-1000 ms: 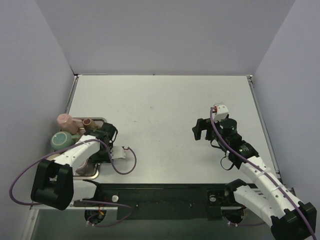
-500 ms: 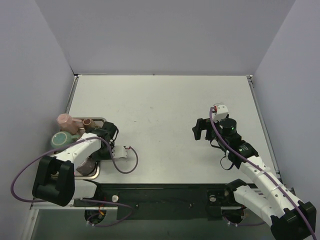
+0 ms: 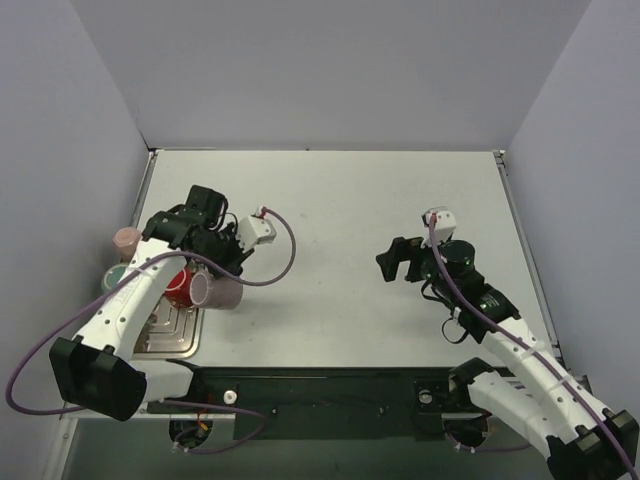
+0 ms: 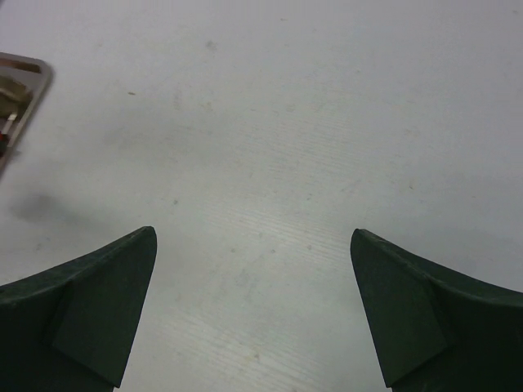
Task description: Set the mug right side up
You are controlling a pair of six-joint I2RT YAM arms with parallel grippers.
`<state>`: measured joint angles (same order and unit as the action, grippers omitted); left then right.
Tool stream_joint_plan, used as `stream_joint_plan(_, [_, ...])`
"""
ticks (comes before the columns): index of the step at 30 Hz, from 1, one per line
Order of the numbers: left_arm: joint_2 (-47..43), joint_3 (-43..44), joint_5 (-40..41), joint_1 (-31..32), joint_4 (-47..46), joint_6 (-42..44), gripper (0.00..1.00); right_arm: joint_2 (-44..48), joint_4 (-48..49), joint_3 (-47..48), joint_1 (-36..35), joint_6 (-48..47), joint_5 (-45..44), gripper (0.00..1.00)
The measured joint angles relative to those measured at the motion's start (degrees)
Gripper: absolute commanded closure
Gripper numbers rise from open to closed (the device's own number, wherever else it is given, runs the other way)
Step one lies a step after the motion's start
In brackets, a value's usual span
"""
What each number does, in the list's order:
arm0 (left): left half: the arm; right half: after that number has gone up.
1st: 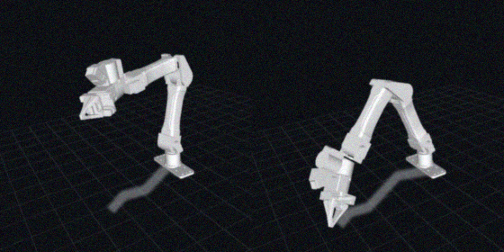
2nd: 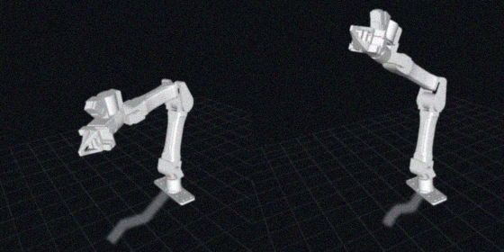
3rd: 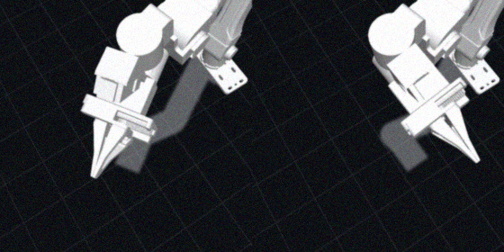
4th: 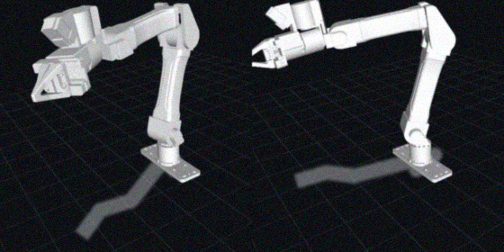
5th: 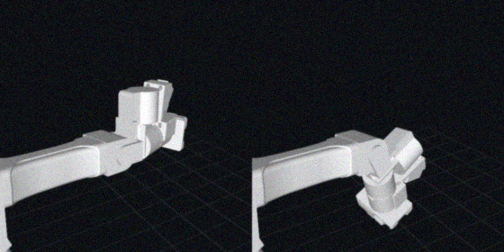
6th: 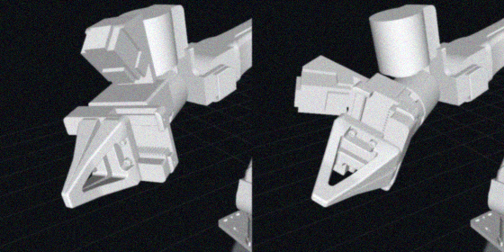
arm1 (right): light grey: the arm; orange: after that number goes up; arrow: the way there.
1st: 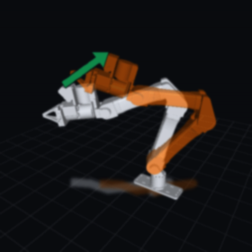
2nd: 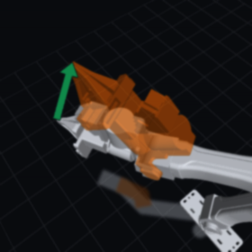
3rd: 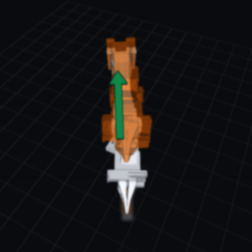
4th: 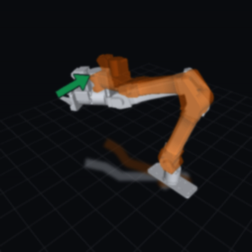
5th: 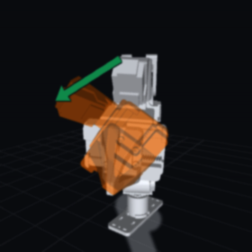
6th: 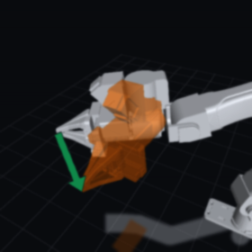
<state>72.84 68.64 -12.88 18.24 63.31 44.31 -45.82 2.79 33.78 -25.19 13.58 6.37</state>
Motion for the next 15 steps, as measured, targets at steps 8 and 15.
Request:
stream_joint_plan(8, [-0.3, 11.7, -14.7, 0.8, -5.3, -21.5, 1.0, -4.5, 16.4, 2.2, -18.9, 11.1, 5.7, 0.0])
stream_joint_plan(15, [-4.0, 13.8, -23.6, 3.3, -12.0, -32.5, 1.0, -16.0, 28.1, 10.3, -27.2, 18.5, 12.4, 0.16])
